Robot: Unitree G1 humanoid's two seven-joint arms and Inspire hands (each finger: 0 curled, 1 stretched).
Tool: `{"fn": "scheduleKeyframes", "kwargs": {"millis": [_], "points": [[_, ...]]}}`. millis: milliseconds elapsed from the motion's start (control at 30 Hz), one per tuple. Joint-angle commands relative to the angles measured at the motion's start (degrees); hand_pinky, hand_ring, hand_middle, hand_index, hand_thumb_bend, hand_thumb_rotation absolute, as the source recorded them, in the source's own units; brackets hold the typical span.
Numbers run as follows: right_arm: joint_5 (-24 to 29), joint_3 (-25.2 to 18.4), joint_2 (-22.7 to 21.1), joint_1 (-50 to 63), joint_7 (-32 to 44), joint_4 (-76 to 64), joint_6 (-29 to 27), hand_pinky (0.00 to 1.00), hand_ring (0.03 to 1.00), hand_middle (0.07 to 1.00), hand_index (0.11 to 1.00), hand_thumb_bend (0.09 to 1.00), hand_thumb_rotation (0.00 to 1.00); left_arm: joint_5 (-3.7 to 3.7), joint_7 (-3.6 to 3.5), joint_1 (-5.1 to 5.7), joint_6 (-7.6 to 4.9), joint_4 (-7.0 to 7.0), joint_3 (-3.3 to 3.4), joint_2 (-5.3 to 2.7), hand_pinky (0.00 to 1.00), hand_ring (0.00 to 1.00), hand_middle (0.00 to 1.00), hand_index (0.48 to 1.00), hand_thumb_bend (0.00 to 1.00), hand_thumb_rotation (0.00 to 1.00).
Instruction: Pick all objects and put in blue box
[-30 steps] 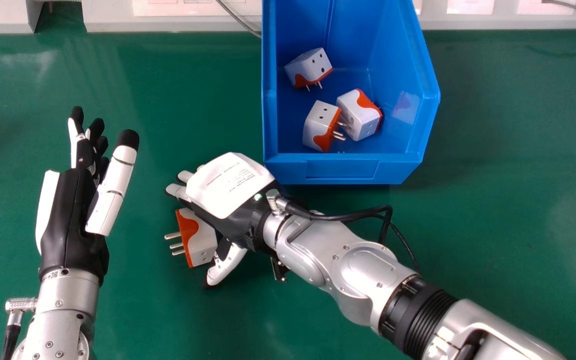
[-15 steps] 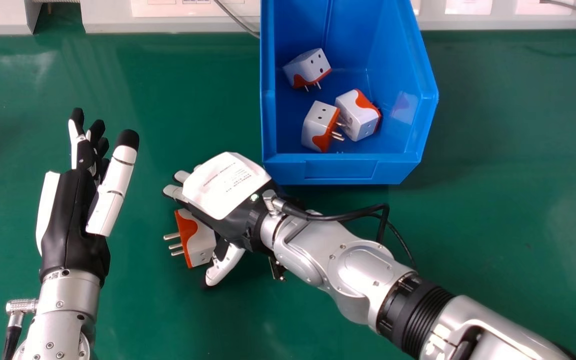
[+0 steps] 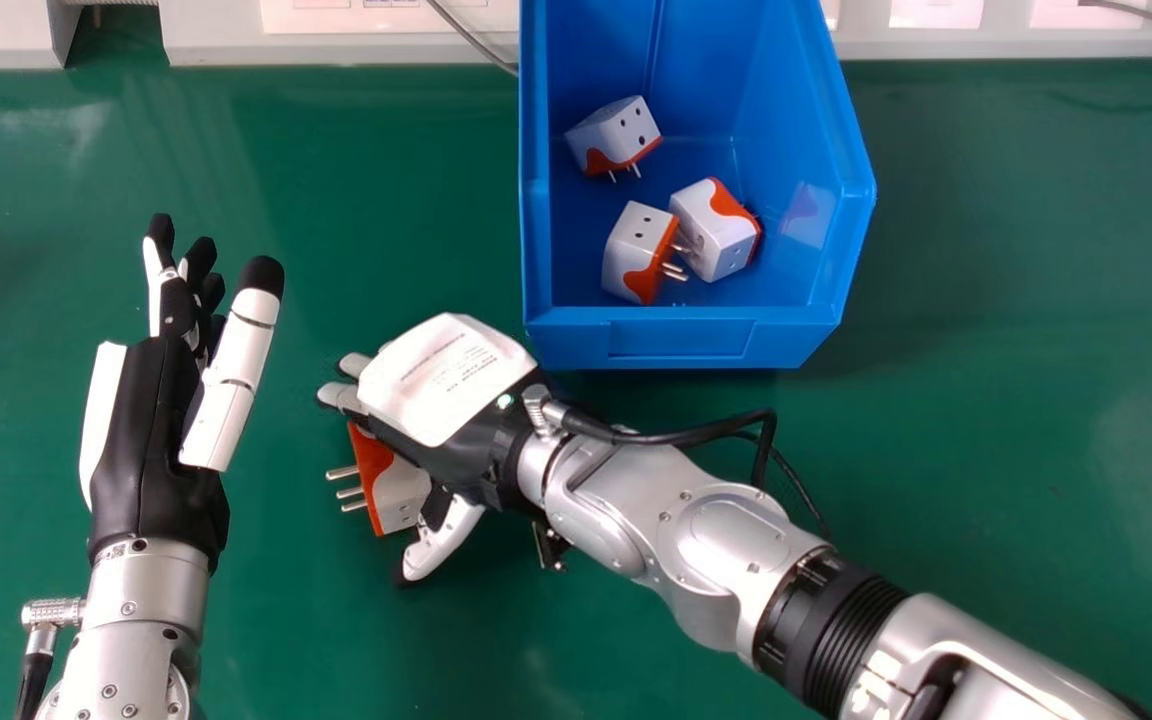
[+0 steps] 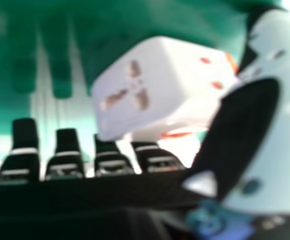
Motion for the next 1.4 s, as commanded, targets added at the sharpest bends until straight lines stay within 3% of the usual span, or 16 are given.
{"fn": "scheduleKeyframes", "kwargs": {"millis": [0, 300, 467, 700, 1367], "points": [[0.4, 0.0, 1.0, -0.1, -0.9, -1.0, -0.8, 0.83, 0.933, 0.961, 0.924, 0.537, 0.49, 0.41, 0.34, -0.01, -1.05, -1.16, -0.25, 0.0, 1.0, 1.0, 1.0, 1.0, 0.57, 0.8], [0.6, -0.1, 1.0, -0.4, -1.8, -1.7, -1.5, 0.84, 0.937, 0.965, 0.922, 0.523, 0.47, 0.49, 0.61, 0.1, -0.89, -1.36, -0.15, -0.22, 1.0, 1.0, 1.0, 1.0, 0.57, 0.8], [0.6, -0.5, 1.2, -0.2, -2.6, -3.0, -1.0, 0.85, 0.939, 0.968, 0.926, 0.523, 0.46, 0.78, 0.59, 0.4, 0.24, -2.41, -0.38, -0.13, 1.0, 1.0, 1.0, 1.0, 0.57, 0.8], [-0.5, 1.1, 1.3, 0.3, -3.8, -2.2, -1.1, 0.86, 0.942, 0.965, 0.927, 0.527, 0.47, 0.43, 0.26, 0.33, 1.11, -2.92, -0.15, 0.11, 1.0, 1.0, 1.0, 1.0, 0.58, 0.8], [-1.1, 2.7, -0.4, -0.2, -0.4, -1.7, -0.8, 0.83, 0.936, 0.956, 0.917, 0.533, 0.47, 0.7, 0.52, 1.06, 1.24, -4.37, -0.36, -0.18, 1.0, 1.0, 1.0, 1.0, 0.57, 0.8]]}}
